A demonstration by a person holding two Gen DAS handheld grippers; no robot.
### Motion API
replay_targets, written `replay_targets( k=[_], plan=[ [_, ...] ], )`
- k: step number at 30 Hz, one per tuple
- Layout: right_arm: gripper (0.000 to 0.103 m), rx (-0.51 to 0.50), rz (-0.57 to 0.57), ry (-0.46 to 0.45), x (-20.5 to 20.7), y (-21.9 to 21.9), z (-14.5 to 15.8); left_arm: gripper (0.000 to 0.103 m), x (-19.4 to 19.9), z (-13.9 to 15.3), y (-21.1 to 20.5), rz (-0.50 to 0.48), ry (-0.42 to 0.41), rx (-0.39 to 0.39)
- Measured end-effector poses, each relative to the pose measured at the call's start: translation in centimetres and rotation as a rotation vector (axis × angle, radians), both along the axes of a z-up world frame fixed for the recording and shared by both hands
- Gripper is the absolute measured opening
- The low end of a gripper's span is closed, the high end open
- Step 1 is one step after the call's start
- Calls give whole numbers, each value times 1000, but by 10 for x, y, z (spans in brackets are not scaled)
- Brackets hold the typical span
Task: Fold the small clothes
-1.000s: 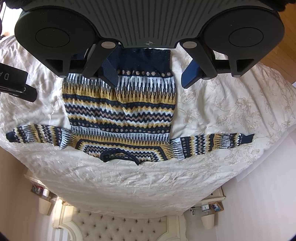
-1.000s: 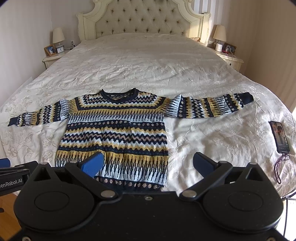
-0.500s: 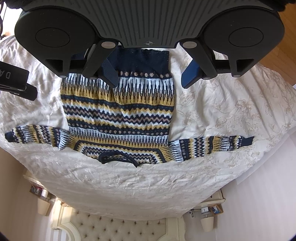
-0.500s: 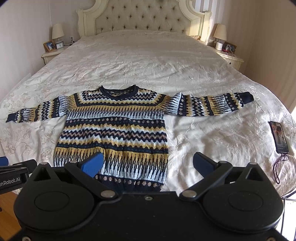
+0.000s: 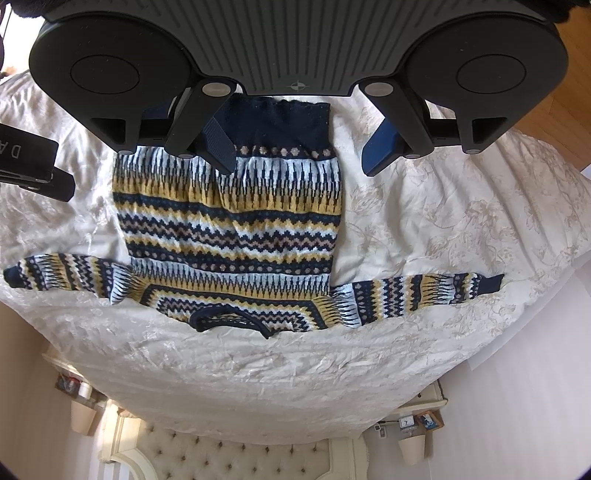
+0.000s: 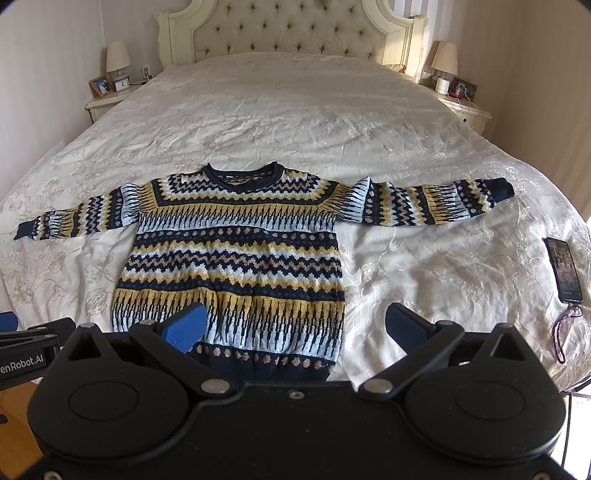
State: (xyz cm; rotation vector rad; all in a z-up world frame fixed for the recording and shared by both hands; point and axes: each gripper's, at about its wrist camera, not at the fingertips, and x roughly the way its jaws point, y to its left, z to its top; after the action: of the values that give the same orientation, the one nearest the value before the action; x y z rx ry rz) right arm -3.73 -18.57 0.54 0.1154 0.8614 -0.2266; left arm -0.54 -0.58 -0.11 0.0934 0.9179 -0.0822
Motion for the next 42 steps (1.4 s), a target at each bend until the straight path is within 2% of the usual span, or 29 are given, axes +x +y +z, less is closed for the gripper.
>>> replay_targets(
  k=[24, 37, 42],
  plan=[
    [102, 27, 40, 86, 45, 16, -21, 75, 38, -16, 16, 33, 89, 19],
    [102, 41, 22, 182, 116, 11, -46, 75, 113, -33, 12, 24, 148, 41],
    [102, 14, 1, 302, 161, 13, -57, 75, 152, -33, 7, 25, 111, 51]
  ],
)
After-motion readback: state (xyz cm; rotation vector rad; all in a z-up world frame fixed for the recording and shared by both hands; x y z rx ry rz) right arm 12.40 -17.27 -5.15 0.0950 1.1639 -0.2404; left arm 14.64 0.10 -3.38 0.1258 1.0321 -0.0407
